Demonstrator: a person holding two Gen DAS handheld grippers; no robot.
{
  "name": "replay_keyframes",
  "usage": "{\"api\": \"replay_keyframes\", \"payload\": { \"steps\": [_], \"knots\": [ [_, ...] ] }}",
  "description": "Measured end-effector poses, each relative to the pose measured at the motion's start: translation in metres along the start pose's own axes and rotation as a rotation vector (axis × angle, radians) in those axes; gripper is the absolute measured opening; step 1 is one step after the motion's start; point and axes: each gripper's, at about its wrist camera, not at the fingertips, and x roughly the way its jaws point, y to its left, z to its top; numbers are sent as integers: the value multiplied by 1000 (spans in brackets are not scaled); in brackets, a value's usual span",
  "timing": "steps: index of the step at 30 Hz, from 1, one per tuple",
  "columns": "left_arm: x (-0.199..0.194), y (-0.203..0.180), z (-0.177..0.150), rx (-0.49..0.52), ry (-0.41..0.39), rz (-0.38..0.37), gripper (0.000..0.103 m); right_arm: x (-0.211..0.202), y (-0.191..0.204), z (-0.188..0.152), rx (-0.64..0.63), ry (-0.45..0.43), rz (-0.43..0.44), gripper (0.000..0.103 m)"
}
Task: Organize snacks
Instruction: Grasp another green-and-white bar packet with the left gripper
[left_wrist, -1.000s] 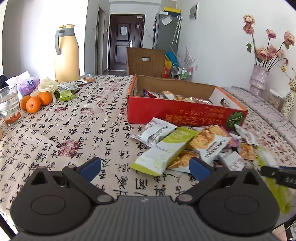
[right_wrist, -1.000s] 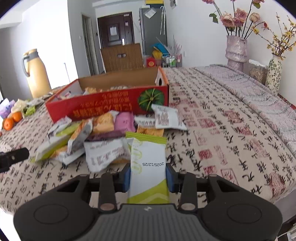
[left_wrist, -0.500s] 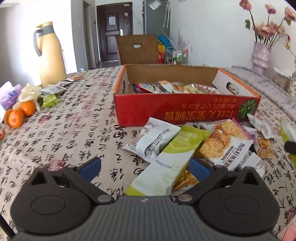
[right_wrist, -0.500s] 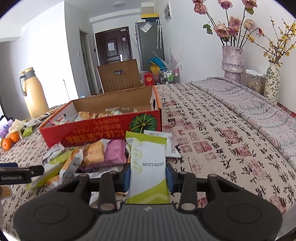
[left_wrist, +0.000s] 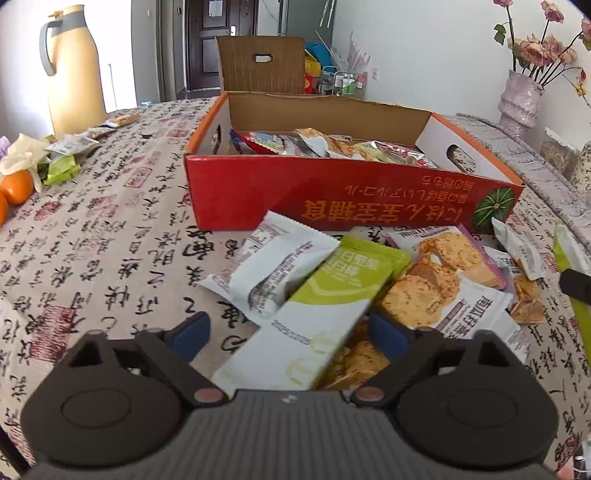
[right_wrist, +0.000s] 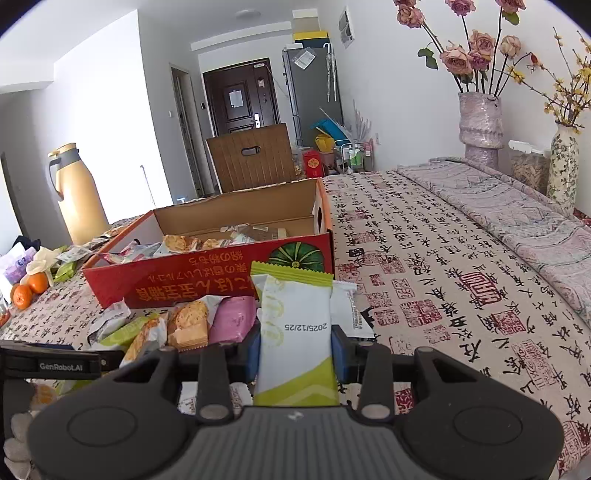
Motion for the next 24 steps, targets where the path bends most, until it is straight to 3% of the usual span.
{"api": "replay_keyframes", "payload": {
  "steps": [3, 9, 15, 24],
  "knots": [
    [-2, -1, -1, -5, -3, -17, 70, 2, -2, -1, 5, 4, 10, 37],
    [-10, -5, -6, 8, -10, -40, 47, 3, -4, -2, 12, 6, 29, 37],
    [-13, -8, -8, 20, -23, -28, 41, 2, -5, -4, 12, 6, 44, 37],
    [-28, -13, -10, 33, -76, -5, 40, -3, -6, -3, 13, -5, 53, 37]
  ]
}}
